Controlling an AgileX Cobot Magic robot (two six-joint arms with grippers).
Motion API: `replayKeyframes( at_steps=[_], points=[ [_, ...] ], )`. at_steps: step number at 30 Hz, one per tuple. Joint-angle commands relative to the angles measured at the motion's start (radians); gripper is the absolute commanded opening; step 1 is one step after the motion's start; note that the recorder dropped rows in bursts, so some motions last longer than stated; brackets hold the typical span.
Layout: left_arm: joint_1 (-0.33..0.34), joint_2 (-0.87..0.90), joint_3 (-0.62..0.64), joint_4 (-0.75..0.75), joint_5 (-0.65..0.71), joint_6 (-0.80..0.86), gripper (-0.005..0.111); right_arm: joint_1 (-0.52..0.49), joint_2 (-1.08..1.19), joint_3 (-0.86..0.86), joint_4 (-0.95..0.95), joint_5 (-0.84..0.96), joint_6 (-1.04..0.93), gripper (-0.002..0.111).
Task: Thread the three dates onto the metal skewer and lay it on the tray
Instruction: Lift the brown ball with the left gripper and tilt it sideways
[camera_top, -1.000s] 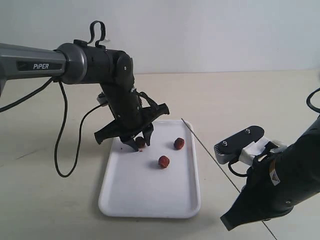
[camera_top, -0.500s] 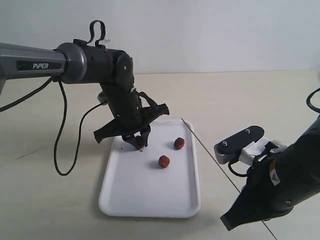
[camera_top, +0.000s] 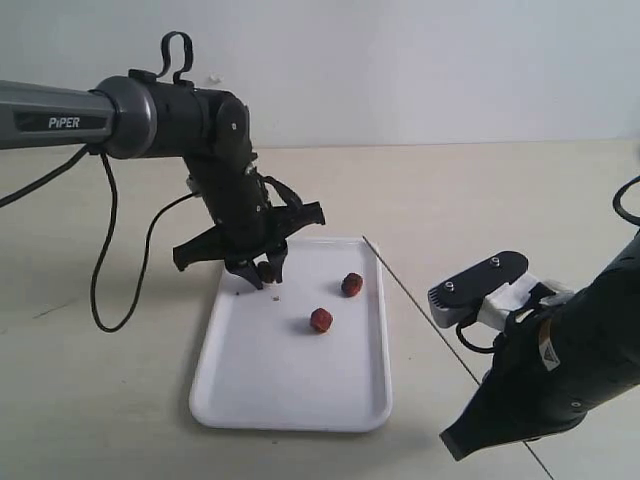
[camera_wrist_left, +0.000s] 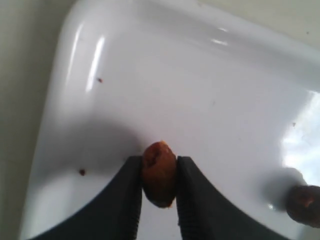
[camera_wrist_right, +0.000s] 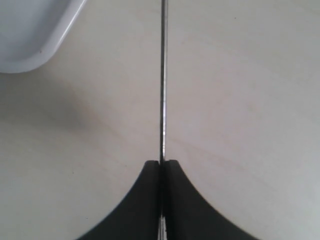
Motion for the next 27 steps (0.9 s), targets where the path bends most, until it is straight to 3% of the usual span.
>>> replayKeyframes(
  at_steps=[1,7,13,21,27],
  points=[
    [0.029,-0.022,0.001,0.011,-0.004,0.050,0.026,0.002,0.000,0.003,0.017,-0.033,-0.031,0.000],
    [0.079,-0.024,0.001,-0.047,-0.026,0.163,0.026,0.002,0.000,0.003,0.304,-0.053,-0.322,0.000],
    [0.143,-0.024,0.001,-0.367,-0.060,0.447,0.026,0.002,0.000,0.003,0.635,-0.032,-0.661,0.000],
    [0.211,-0.024,0.001,-0.615,-0.073,0.740,0.026,0.002,0.000,0.003,0.728,-0.003,-0.704,0.000],
    [0.262,-0.024,0.001,-0.902,-0.036,1.079,0.025,0.002,0.000,0.003,0.895,-0.011,-0.762,0.000]
  ],
)
